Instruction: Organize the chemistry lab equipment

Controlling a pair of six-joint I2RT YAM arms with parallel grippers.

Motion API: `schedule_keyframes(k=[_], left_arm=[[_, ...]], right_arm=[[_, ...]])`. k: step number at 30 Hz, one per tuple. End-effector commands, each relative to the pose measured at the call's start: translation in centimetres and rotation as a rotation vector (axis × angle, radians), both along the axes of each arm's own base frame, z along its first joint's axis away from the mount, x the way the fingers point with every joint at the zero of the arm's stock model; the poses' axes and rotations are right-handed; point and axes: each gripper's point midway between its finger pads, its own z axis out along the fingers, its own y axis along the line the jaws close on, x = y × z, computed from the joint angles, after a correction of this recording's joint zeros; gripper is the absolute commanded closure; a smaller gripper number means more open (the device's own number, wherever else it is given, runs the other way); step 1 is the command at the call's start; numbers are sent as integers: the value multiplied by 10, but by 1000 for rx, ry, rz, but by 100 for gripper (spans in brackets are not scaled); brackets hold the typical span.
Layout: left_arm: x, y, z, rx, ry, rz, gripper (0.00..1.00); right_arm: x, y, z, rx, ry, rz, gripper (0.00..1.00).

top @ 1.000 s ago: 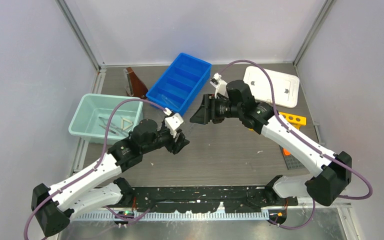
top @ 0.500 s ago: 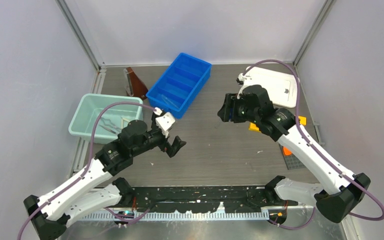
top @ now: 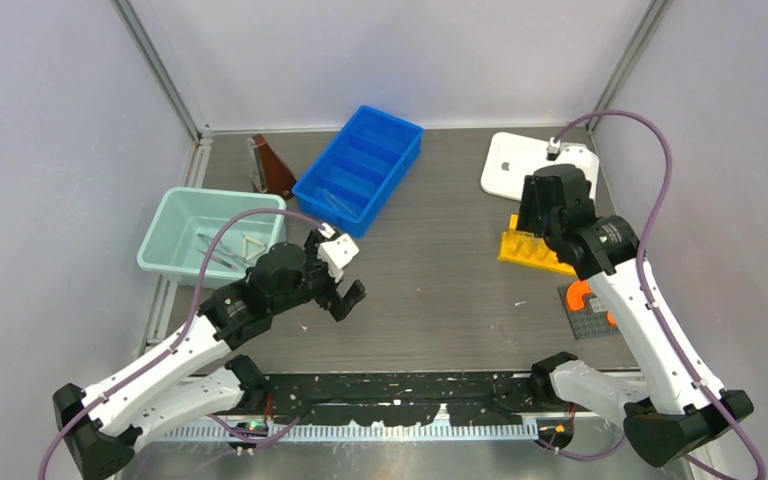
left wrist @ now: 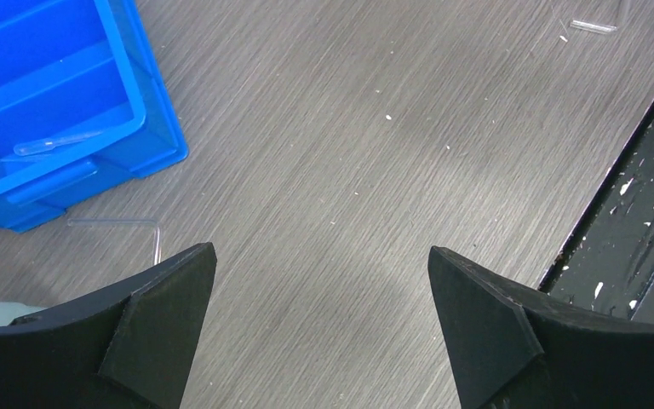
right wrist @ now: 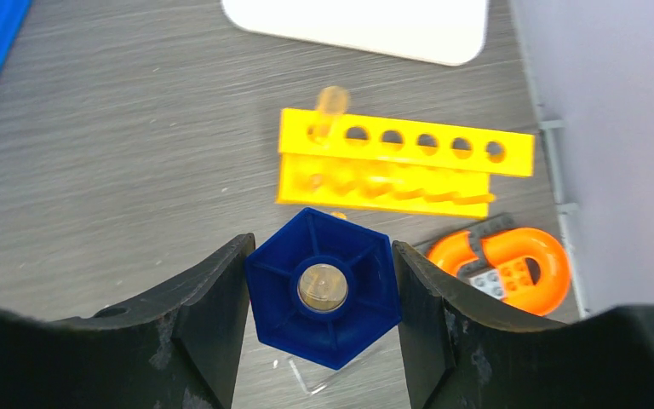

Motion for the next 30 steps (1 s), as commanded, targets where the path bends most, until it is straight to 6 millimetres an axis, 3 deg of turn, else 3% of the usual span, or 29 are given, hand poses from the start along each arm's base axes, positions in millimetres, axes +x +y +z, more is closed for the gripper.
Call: schedule_keyframes(k=[1,6,14,30], left_arm=[[-2,-2,12,-10,-31,-22,0],[-3,-1,14,-13,-42,-29,0],[-3,0,15,-11,-51,-29,0],[-4,-1,12,-3,-54,-39,0]], right_arm=[[-2,-36,28,-65,-59,-104,62],[9,-51,27,-56,-57,-187,63],[36,-47,15,89,-78,-193,64],[50,-55,-13,163,-70,-217,64]])
